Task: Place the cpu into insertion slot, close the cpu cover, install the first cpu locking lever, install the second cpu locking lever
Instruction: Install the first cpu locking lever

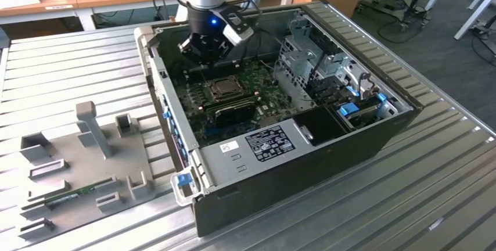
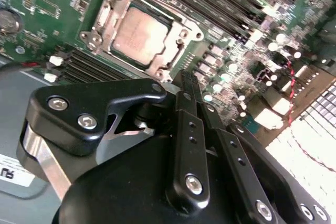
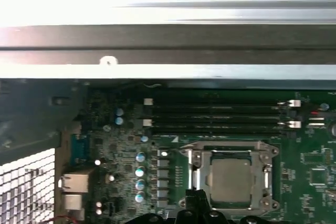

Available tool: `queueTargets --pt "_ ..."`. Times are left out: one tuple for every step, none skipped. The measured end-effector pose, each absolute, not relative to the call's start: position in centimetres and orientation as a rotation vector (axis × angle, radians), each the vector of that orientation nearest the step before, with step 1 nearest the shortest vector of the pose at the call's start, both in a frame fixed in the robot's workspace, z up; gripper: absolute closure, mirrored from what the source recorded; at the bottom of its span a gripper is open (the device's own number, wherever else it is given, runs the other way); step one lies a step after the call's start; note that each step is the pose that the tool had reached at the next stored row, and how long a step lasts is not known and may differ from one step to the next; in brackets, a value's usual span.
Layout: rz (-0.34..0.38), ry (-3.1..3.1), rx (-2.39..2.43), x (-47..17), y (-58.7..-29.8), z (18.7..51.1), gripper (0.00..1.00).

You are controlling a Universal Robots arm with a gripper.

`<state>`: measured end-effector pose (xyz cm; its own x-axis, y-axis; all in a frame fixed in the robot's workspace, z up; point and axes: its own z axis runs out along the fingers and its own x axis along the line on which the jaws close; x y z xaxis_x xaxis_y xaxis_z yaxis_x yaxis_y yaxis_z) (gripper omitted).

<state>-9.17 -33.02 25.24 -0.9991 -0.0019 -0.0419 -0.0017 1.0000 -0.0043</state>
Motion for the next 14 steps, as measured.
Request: queueTargets --pt "-0.007 3.099 -0.003 -9.4 -33.0 25.2 0.90" --pt "-0.007 3.099 -0.003 -9.6 -33.0 25.2 0.90" --pt "-0.007 3.099 -0.003 -9.8 -33.0 25.2 0.90" --pt "-0.007 3.098 -0.003 -10.0 -33.0 25.2 0.90" --pt "-0.007 3.098 -0.003 -10.2 -33.0 25.2 0.90" --pt "-0.007 3.098 -0.003 -10.3 -33.0 25.2 0.90" --pt "-0.007 3.098 -0.003 -10.5 -33.0 25.2 0.90" --pt "-0.007 3.098 -0.003 -10.5 -33.0 25.2 0.90" --pt "-0.007 3.098 -0.003 -10.5 -33.0 25.2 0.90" --pt "-0.007 3.098 -0.003 -10.6 -33.0 25.2 0.90" --pt "-0.007 3.098 -0.003 -10.6 -33.0 25.2 0.90" --pt "-0.006 3.098 -0.003 -10.6 -33.0 25.2 0.90" --pt "-0.001 3.097 -0.003 -10.7 -33.0 25.2 0.90" --pt "0.008 3.097 -0.002 -10.8 -33.0 25.2 0.90"
